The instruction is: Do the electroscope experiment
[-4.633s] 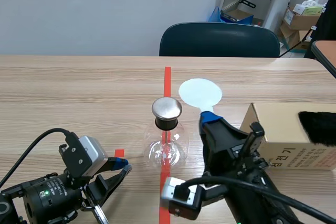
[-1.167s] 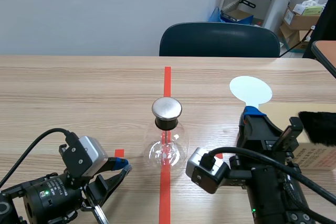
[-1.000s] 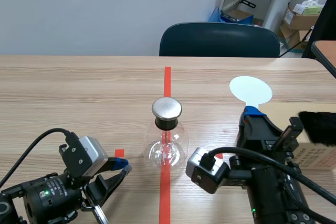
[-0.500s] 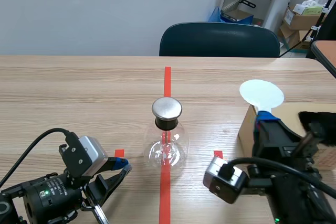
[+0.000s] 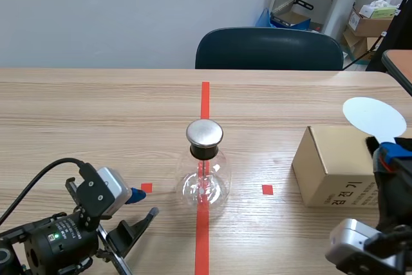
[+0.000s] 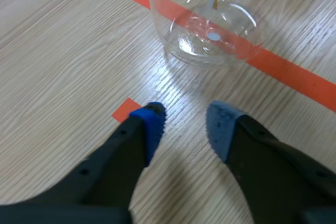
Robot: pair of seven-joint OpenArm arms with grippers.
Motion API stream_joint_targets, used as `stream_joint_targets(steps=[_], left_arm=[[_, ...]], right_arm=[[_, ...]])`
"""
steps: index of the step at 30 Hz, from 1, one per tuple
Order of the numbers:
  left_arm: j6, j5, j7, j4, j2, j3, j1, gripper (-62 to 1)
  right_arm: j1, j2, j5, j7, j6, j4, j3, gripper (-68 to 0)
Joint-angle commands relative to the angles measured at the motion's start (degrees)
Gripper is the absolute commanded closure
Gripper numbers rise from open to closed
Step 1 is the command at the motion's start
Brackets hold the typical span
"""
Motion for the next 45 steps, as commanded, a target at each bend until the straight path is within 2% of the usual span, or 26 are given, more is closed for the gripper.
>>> stream_joint_targets(steps=[1, 4, 10, 16, 25, 33, 37, 41, 45], left_arm=[[0.02, -1.97, -1.25, 2.34, -2.51, -0.22, 0.46, -30.4], [0.00, -5.40, -3.74, 5.27, -5.97, -0.26, 2.01, -33.1], [0.04, -9.68, -6.80, 13.53, -13.27, -0.28, 7.78, -36.3], [0.20, -9.81, -8.70, 20.26, -18.38, -0.33, 14.21, -43.9], [3.61, -12.39, -9.99, 26.93, -23.89, -1.44, 21.97, -44.0], [4.31, -11.54, -9.97, 31.43, -24.92, -5.27, 26.84, -45.9], [4.24, -9.03, -9.99, 33.22, -24.90, -6.19, 28.59, -46.5], [4.17, -6.56, -9.94, 34.67, -24.90, -6.19, 29.24, -46.5], [4.11, -6.27, -9.53, 35.39, -24.90, -6.16, 29.53, -46.5]], right_arm=[[1.05, 0.48, 2.27, 2.56, -3.28, -0.81, 0.22, -1.1], [2.43, 0.48, 4.52, 6.51, -3.28, -2.93, 1.84, -1.1], [7.23, 0.50, 4.39, 7.78, -3.28, -9.29, 2.25, -1.1], [10.49, 0.50, 3.04, 7.17, -3.28, -14.14, 2.25, -1.1], [12.00, 0.48, -0.24, 6.54, -3.28, -19.78, 2.23, -1.1], [12.13, 0.48, -1.77, 4.00, -3.28, -20.17, 2.19, -1.0], [12.13, 0.48, -1.77, 4.02, -3.28, -20.24, 2.19, -1.0], [12.13, 0.50, -1.70, 3.52, -2.10, -20.24, 2.19, -1.1], [12.15, 0.48, -1.75, 3.61, -2.12, -20.24, 2.19, -1.1]])
